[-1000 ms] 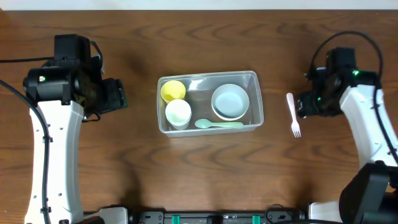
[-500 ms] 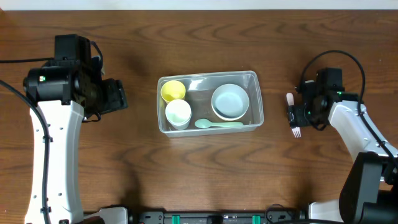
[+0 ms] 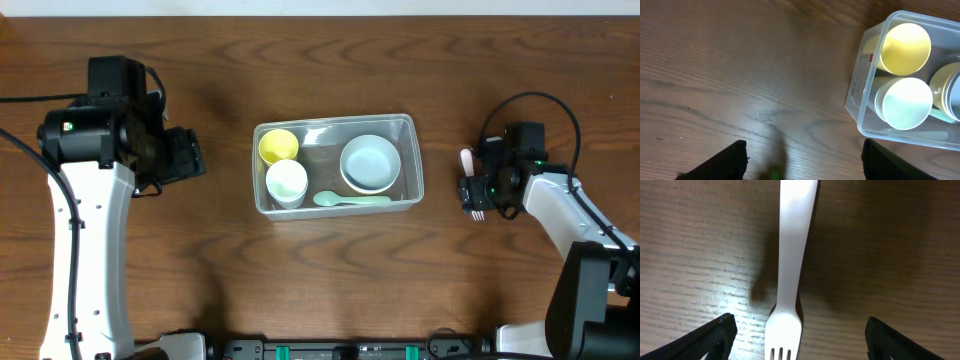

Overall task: Pack container
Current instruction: 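Grasp the white fork with the right gripper and lift it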

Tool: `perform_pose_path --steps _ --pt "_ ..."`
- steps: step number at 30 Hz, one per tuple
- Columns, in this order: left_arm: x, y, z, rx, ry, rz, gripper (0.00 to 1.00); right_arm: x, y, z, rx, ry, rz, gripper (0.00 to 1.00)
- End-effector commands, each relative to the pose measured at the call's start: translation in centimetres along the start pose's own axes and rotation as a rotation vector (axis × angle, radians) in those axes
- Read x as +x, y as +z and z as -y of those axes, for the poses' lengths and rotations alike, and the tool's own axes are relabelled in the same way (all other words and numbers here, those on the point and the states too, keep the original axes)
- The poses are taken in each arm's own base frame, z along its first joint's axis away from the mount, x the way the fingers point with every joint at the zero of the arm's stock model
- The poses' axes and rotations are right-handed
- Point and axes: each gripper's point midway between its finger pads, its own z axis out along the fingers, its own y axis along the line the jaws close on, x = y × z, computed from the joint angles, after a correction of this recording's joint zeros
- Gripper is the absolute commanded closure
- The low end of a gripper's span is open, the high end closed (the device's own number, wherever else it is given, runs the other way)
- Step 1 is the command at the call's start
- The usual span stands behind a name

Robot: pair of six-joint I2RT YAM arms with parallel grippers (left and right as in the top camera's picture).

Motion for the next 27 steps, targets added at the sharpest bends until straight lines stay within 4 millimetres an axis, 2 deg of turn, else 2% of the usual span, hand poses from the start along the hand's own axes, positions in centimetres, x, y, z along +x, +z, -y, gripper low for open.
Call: perform_pose_path --steps 1,5,8,20,23,27 --pt "0.3 0.3 -0.3 -0.008 -0.007 -0.017 0.26 0.3 0.4 -0.6 -0.015 0.017 0.0 0.16" --pt "0.3 0.3 -0.3 -0.009 -0.007 -0.019 0.26 -0.3 0.9 -1.6 -0.077 0.017 0.052 0.18" --pt "0.3 0.3 -0.3 -0.009 -0.007 -0.019 0.26 -0.4 1.2 -1.8 -0.079 0.017 0.074 0.21" --pt "0.3 0.3 -0.3 -0.009 -0.007 -0.02 0.26 0.7 2.9 -1.7 -0.063 0.039 0.094 0.24" --pt "0.3 0.3 -0.3 -0.009 -0.007 -0.02 0.26 0.9 3.2 -1.8 -0.065 0.04 0.083 0.29" --pt "0.4 0.3 -0.3 -0.01 -0.007 -0.02 0.26 0.8 3.3 -1.7 -0.065 0.044 0.084 0.43"
